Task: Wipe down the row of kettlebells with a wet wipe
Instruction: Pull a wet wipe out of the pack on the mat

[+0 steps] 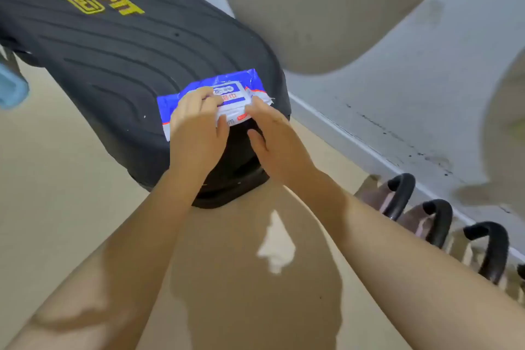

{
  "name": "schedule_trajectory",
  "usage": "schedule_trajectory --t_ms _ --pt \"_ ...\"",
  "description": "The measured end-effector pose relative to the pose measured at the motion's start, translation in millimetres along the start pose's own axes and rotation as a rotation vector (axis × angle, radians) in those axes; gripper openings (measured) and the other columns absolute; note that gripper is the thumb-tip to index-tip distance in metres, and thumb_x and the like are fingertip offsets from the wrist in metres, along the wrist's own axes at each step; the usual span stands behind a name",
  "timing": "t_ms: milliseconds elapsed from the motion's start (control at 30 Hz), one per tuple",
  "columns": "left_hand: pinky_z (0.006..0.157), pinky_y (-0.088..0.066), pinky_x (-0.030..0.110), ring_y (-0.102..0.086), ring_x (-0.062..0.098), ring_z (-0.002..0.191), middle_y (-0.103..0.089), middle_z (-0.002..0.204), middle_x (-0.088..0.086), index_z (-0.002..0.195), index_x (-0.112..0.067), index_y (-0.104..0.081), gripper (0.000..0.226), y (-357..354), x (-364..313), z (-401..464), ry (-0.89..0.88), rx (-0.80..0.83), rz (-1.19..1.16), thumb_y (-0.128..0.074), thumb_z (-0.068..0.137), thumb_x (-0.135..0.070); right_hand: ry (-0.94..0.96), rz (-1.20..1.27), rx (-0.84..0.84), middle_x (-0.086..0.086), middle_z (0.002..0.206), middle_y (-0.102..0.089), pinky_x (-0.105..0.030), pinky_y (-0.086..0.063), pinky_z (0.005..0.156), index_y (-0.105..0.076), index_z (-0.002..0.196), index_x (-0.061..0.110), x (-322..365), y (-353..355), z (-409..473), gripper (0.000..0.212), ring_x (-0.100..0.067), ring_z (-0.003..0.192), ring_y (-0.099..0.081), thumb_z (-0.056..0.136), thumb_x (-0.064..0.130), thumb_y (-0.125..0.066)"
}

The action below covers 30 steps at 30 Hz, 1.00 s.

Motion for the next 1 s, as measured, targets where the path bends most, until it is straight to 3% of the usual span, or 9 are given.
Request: schedule_trajectory --t_ms 133,200,267,367,567,700,867,967,1000 --pt "0.099 -0.038 0.048 -0.048 0.04 0.122 -0.052 0.133 0.024 0.121 0.0 -0.055 0.058 -11.7 25.4 18.3 0.075 0.03 0.081 -0.028 0.088 -0.039 0.131 -0.114 0.068 -0.023 0.132 -0.053 -0.052 -0.043 0.1 -0.054 0.122 -0.003 16.9 -10.1 29.7 0.046 -0.04 0.121 -0.05 0.089 0.02 -0.032" --pt "0.091 -0.043 0.047 -0.055 0.04 0.111 -0.061 0.12 0.022 0.118 -0.001 -0.057 0.057 -17.6 28.6 17.6 0.062 0.044 0.075 -0.029 0.088 -0.041 0.118 -0.228 0.101 -0.014 0.14 -0.048 -0.049 -0.034 0.105 -0.051 0.129 0.007 16.5 -12.7 44.4 0.042 -0.034 0.128 -0.043 0.093 0.018 -0.031" --pt "0.086 -0.045 0.045 -0.059 0.037 0.102 -0.065 0.11 0.018 0.112 -0.004 -0.06 0.049 -14.8 28.1 8.9 0.019 0.009 0.023 -0.037 0.089 -0.04 0.093 -0.252 0.167 -0.012 0.133 -0.055 -0.047 -0.033 0.107 -0.058 0.122 0.012 11.4 -15.6 54.5 0.035 -0.032 0.124 -0.046 0.096 0.017 -0.035" --pt "0.097 -0.041 0.047 -0.053 0.036 0.117 -0.059 0.124 0.015 0.122 -0.008 -0.055 0.05 -18.2 26.1 -12.4 -0.051 -0.004 0.064 -0.041 0.088 -0.042 0.097 -0.162 0.224 -0.008 0.108 -0.069 -0.046 -0.049 0.083 -0.067 0.108 0.012 8.0 -14.9 59.0 0.025 -0.028 0.101 -0.061 0.093 0.022 -0.05" --pt "0.104 -0.035 0.045 -0.05 0.033 0.124 -0.054 0.134 0.016 0.132 -0.003 -0.046 0.063 -23.4 32.8 -20.8 0.003 0.004 0.014 -0.031 0.089 -0.046 0.115 -0.294 0.429 0.005 0.135 -0.054 -0.038 -0.045 0.096 -0.052 0.131 0.022 4.9 -11.5 58.3 0.05 -0.017 0.122 -0.05 0.086 0.04 -0.062" --pt "0.106 -0.034 0.044 -0.051 0.033 0.124 -0.054 0.135 0.017 0.135 -0.002 -0.042 0.063 -26.3 31.4 -22.8 0.002 -0.009 0.05 -0.03 0.09 -0.046 0.192 -0.373 0.494 0.009 0.145 -0.044 -0.039 -0.042 0.101 -0.046 0.136 0.025 2.5 -12.3 58.1 0.05 -0.014 0.132 -0.041 0.09 0.043 -0.054" --pt "0.1 -0.04 0.046 -0.055 0.036 0.117 -0.054 0.132 0.018 0.141 -0.002 -0.028 0.071 -22.0 32.1 -23.0 0.057 -0.068 -0.033 -0.049 0.086 -0.042 0.114 -0.162 0.233 0.001 0.101 -0.065 -0.041 -0.05 0.077 -0.066 0.098 0.02 6.3 -3.3 70.1 0.035 -0.023 0.09 -0.058 0.094 0.039 -0.037" --pt "0.098 -0.041 0.043 -0.058 0.034 0.113 -0.058 0.127 0.017 0.138 -0.007 -0.031 0.069 -22.2 34.6 -22.5 0.062 -0.083 -0.067 -0.055 0.084 -0.042 -0.15 0.028 -0.07 0.0 0.093 -0.047 -0.013 -0.043 0.061 -0.055 0.091 0.016 -2.4 3.9 80.5 0.015 -0.012 0.073 -0.049 0.092 0.029 -0.047" --pt "0.098 -0.04 0.041 -0.058 0.032 0.113 -0.058 0.127 0.015 0.136 -0.01 -0.035 0.064 -22.3 34.7 -23.0 0.044 -0.095 -0.068 -0.054 0.084 -0.043 -0.259 0.123 -0.141 0.002 0.086 -0.044 -0.011 -0.039 0.056 -0.046 0.089 0.015 -7.3 5.4 81.0 0.011 -0.008 0.067 -0.044 0.09 0.025 -0.05"
Point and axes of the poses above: each hand's wrist, its own z-axis towards the middle knuckle, its own y-axis out of the back of the hand, x = y × z, the point moved 7 cm from there along z, towards the middle knuckle
